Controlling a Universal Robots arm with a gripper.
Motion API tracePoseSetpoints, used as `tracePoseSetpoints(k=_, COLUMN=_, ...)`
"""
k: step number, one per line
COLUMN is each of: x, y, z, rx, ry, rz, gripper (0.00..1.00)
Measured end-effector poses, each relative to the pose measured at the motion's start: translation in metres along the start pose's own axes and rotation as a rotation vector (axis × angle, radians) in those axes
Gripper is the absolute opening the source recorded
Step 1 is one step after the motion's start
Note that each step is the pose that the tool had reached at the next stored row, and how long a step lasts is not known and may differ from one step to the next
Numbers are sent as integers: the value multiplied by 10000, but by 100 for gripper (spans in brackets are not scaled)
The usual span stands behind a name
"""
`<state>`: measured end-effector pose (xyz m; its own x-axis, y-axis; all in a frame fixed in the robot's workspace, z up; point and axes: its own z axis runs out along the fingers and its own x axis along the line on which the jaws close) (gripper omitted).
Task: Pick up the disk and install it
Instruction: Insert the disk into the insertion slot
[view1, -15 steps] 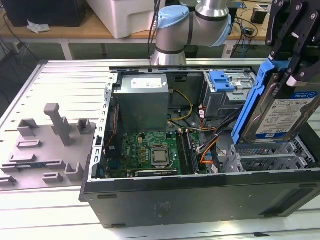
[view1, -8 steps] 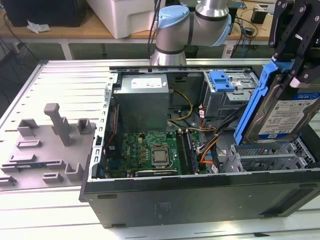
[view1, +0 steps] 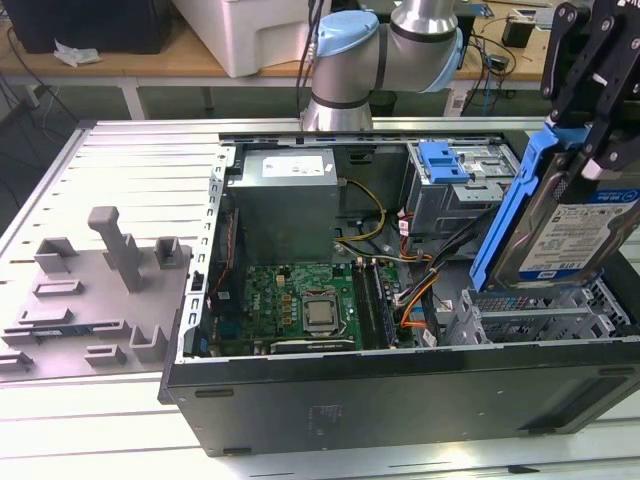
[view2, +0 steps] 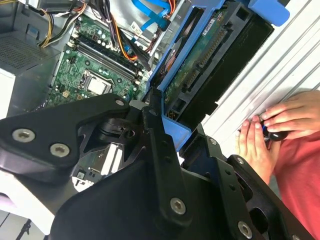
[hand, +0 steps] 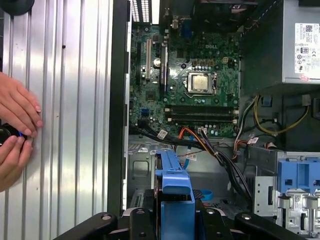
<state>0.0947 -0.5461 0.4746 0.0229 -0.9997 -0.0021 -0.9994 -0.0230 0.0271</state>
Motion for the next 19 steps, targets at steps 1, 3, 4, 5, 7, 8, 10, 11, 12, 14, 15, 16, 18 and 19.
tracePoseSetpoints(k=1, x=0, y=-5, z=6, rx=0, ry=-1, rz=23, gripper=37)
tracePoseSetpoints(k=3, x=0, y=-14, z=13, rx=0, ry=-2, rz=62, gripper=37)
tracePoseSetpoints(k=4, x=1, y=-21, z=16, rx=1, ry=-1, rz=81, gripper=37)
tracePoseSetpoints(k=5, x=1, y=-30, z=19, rx=1, ry=-2, rz=102, gripper=37)
tracePoseSetpoints(k=7, x=1, y=-61, z=26, rx=0, ry=-4, rz=161, gripper=37)
tracePoseSetpoints(k=8, x=0, y=-73, z=28, rx=1, ry=-4, rz=184, gripper=37)
tracePoseSetpoints(k=10, x=0, y=-86, z=30, rx=1, ry=-5, rz=210, gripper=37)
tracePoseSetpoints(k=11, x=1, y=-92, z=31, rx=1, ry=-6, rz=224, gripper=37)
tracePoseSetpoints(k=12, x=1, y=-96, z=32, rx=1, ry=-7, rz=245, gripper=37)
tracePoseSetpoints(k=14, x=1, y=-96, z=32, rx=1, ry=-7, rz=253, gripper=37)
tracePoseSetpoints(k=15, x=1, y=-97, z=33, rx=1, ry=-7, rz=253, gripper=37)
tracePoseSetpoints(k=16, x=1, y=-97, z=33, rx=1, ry=-8, rz=253, gripper=37)
tracePoseSetpoints(k=18, x=1, y=-97, z=34, rx=1, ry=-6, rz=257, gripper=37)
tracePoseSetpoints(k=19, x=0, y=-97, z=36, rx=1, ry=-8, rz=261, gripper=37)
